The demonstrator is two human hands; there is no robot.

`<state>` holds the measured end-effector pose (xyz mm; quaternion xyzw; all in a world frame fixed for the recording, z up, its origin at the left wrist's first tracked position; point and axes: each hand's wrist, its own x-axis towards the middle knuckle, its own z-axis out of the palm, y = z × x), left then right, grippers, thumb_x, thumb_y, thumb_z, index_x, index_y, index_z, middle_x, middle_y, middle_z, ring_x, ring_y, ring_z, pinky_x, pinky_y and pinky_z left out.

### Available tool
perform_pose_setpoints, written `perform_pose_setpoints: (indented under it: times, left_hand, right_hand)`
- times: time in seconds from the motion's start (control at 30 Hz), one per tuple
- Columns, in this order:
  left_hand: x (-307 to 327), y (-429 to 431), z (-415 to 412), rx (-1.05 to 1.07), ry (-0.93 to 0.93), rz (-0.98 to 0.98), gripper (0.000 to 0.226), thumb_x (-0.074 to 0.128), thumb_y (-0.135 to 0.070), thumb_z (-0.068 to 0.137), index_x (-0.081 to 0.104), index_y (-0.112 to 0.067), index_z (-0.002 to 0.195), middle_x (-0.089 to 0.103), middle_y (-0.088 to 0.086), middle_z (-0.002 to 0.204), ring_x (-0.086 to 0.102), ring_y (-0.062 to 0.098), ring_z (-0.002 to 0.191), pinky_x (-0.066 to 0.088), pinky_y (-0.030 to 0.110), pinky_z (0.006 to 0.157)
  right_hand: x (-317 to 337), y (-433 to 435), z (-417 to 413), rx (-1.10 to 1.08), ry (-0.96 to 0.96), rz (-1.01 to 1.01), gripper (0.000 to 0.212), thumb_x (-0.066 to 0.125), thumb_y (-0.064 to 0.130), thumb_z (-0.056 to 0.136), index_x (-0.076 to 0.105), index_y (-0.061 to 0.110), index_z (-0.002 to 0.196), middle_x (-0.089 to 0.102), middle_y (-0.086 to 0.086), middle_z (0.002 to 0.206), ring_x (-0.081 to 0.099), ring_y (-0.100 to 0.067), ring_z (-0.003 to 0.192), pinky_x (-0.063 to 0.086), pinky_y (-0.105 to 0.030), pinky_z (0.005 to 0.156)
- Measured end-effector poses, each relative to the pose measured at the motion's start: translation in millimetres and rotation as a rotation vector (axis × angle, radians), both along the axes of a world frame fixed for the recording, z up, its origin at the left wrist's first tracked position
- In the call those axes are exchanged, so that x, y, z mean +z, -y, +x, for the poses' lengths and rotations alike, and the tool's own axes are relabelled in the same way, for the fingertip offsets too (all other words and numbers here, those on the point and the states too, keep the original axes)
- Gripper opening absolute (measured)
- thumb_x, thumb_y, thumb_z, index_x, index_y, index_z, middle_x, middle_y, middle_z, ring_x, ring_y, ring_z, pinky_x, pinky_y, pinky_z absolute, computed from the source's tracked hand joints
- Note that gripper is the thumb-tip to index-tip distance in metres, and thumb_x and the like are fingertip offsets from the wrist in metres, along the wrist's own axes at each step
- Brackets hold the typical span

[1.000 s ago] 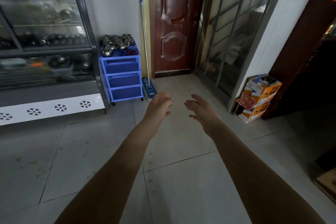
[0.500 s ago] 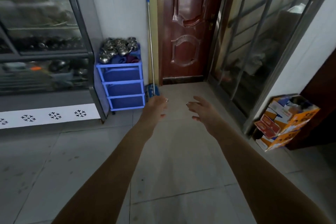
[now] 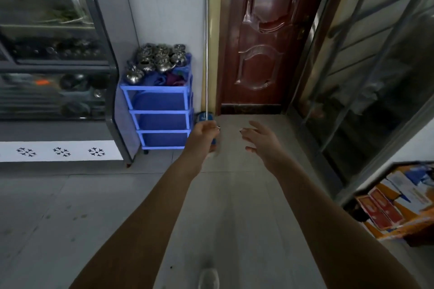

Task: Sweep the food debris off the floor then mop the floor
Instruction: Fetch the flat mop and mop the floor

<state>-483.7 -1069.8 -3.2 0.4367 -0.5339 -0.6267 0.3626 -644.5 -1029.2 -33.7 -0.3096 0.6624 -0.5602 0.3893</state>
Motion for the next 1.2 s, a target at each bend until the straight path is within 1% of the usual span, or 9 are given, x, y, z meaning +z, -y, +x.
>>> perform_pose_setpoints:
  times: [0.17, 0.33, 0.53, 0.7, 0.87, 0.97, 1.07, 1.13, 1.2]
  left_hand:
    - [10, 78, -50, 0.005, 0.013, -0.028, 0.007, 0.052, -0.013, 0.092, 0.054, -0.02, 0.093, 0.052, -0.001, 0.079, 0.05, 0.013, 0.074, 0.047, 0.035, 0.077]
    - [39, 165, -104, -0.001, 0.003, -0.074, 0.011, 0.053, -0.012, 0.091, 0.053, -0.016, 0.102, 0.054, 0.001, 0.095, 0.053, 0.015, 0.089, 0.048, 0.038, 0.09]
    - [32, 248, -156, -0.018, -0.009, -0.108, 0.012, 0.054, -0.012, 0.09, 0.054, -0.017, 0.101, 0.056, 0.0, 0.097, 0.054, 0.011, 0.083, 0.05, 0.036, 0.086]
    - [19, 325, -208, 0.017, -0.049, -0.095, 0.012, 0.053, -0.012, 0.09, 0.055, -0.022, 0.095, 0.056, -0.002, 0.098, 0.055, 0.011, 0.087, 0.05, 0.027, 0.074]
    - [15, 416, -272, 0.101, -0.046, -0.081, 0.013, 0.055, -0.011, 0.089, 0.057, -0.02, 0.099, 0.059, -0.006, 0.093, 0.058, 0.01, 0.085, 0.051, 0.034, 0.081]
    - [21, 468, -311, 0.144, -0.052, -0.067, 0.012, 0.053, -0.008, 0.09, 0.056, -0.019, 0.094, 0.058, -0.004, 0.089, 0.055, 0.008, 0.075, 0.049, 0.028, 0.071]
    - [22, 515, -338, 0.187, -0.091, -0.066, 0.015, 0.051, -0.007, 0.091, 0.054, -0.022, 0.089, 0.057, -0.002, 0.096, 0.057, 0.01, 0.086, 0.051, 0.027, 0.075]
    - [19, 545, -352, 0.203, -0.062, -0.055, 0.017, 0.051, -0.007, 0.091, 0.054, -0.023, 0.089, 0.057, -0.003, 0.098, 0.057, 0.01, 0.088, 0.052, 0.029, 0.078]
    - [15, 569, -358, 0.235, -0.06, -0.036, 0.016, 0.051, -0.006, 0.091, 0.053, -0.022, 0.093, 0.057, -0.003, 0.095, 0.056, 0.008, 0.084, 0.05, 0.026, 0.072]
  right_hand:
    - [7, 80, -55, -0.022, 0.027, -0.011, 0.062, 0.068, 0.027, 0.083, 0.042, 0.019, 0.138, 0.06, 0.013, 0.097, 0.058, -0.003, 0.09, 0.049, -0.028, 0.071]
    - [29, 157, -110, -0.07, 0.037, -0.063, 0.057, 0.07, 0.031, 0.08, 0.048, 0.024, 0.132, 0.063, 0.013, 0.095, 0.06, -0.006, 0.091, 0.05, -0.028, 0.067]
    - [29, 234, -168, -0.067, 0.067, -0.055, 0.056, 0.067, 0.03, 0.083, 0.045, 0.023, 0.134, 0.061, 0.007, 0.101, 0.06, -0.01, 0.096, 0.049, -0.029, 0.068]
    - [25, 316, -218, -0.006, 0.055, -0.065, 0.056, 0.065, 0.025, 0.085, 0.043, 0.019, 0.136, 0.061, 0.011, 0.1, 0.059, -0.005, 0.094, 0.049, -0.028, 0.069]
    - [20, 411, -288, 0.068, 0.073, -0.079, 0.057, 0.065, 0.025, 0.085, 0.043, 0.017, 0.137, 0.062, 0.005, 0.107, 0.059, -0.011, 0.101, 0.048, -0.032, 0.077]
    - [24, 471, -330, 0.119, 0.101, -0.05, 0.057, 0.065, 0.024, 0.085, 0.042, 0.017, 0.137, 0.063, 0.006, 0.105, 0.059, -0.009, 0.099, 0.046, -0.033, 0.082]
    - [31, 532, -359, 0.151, 0.092, -0.04, 0.057, 0.065, 0.023, 0.086, 0.043, 0.016, 0.138, 0.062, 0.0, 0.11, 0.06, -0.013, 0.101, 0.046, -0.03, 0.078]
    - [27, 572, -369, 0.162, 0.127, -0.025, 0.056, 0.065, 0.022, 0.086, 0.045, 0.015, 0.137, 0.063, 0.0, 0.106, 0.06, -0.013, 0.099, 0.048, -0.03, 0.078]
    - [23, 599, -367, 0.204, 0.132, -0.01, 0.051, 0.064, 0.021, 0.086, 0.046, 0.014, 0.134, 0.063, 0.002, 0.099, 0.061, -0.015, 0.097, 0.051, -0.032, 0.08]
